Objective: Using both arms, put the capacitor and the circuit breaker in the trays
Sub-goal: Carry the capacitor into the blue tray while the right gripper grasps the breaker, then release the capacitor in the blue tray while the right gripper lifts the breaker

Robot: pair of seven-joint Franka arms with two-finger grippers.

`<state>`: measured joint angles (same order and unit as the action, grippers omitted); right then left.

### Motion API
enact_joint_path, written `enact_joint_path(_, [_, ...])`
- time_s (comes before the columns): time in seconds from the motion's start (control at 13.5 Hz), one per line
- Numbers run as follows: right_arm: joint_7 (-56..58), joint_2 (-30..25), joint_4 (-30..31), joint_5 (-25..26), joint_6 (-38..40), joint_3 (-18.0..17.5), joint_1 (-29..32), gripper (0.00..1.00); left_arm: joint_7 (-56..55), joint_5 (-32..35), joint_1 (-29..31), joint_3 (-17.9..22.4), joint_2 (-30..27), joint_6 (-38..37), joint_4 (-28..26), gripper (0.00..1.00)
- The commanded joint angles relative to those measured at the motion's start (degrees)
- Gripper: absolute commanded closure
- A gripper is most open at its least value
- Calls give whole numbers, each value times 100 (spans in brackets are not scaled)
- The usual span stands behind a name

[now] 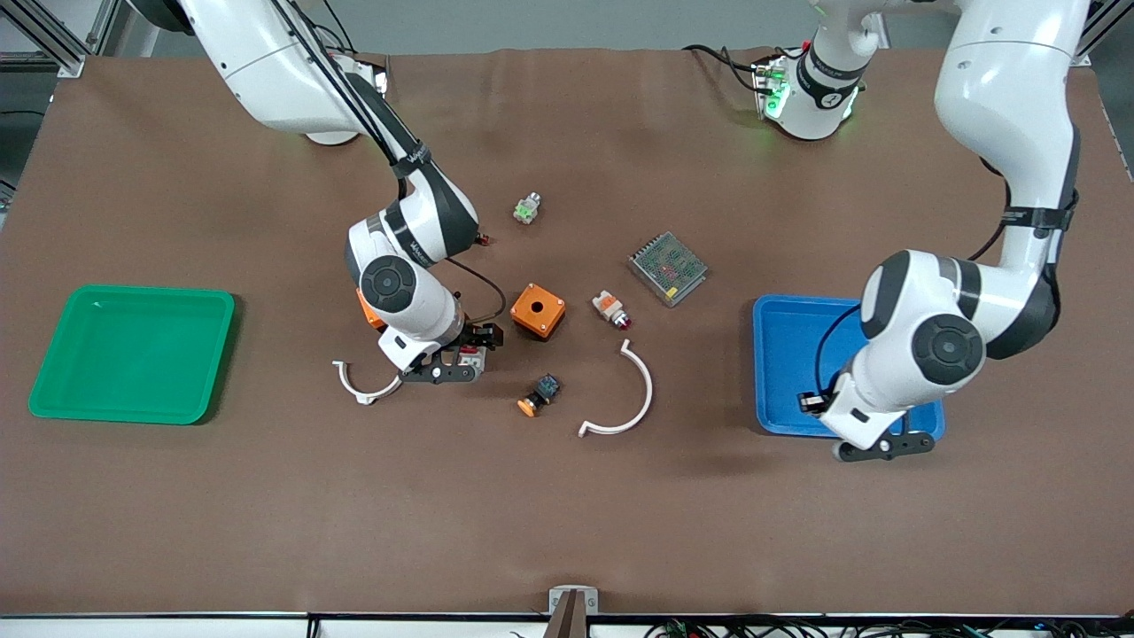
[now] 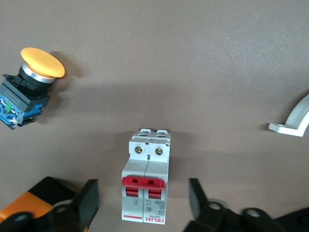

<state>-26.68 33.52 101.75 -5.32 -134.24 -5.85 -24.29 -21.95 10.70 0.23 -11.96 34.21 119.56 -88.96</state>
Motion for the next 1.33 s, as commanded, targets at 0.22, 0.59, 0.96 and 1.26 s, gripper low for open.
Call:
enact_joint_path(0.22, [-39, 76, -155, 128, 20, 23, 12, 55, 331, 142, 478, -70, -222, 541, -876, 97])
enact_joint_path(0.59, [-4, 111, -164, 137, 12, 23, 21, 88, 340, 142, 671, -70, -231, 1225, -1588, 97])
enact_joint_path(0.96, [31, 41, -278, 128, 134, 23, 74, 91, 340, 143, 742, -61, -318, 1579, -1941, 91])
enact_joint_path(1.26, [49, -91, -1154, 128, 1598, 23, 416, 91, 332, 142, 760, -70, -432, 1544, -2020, 24])
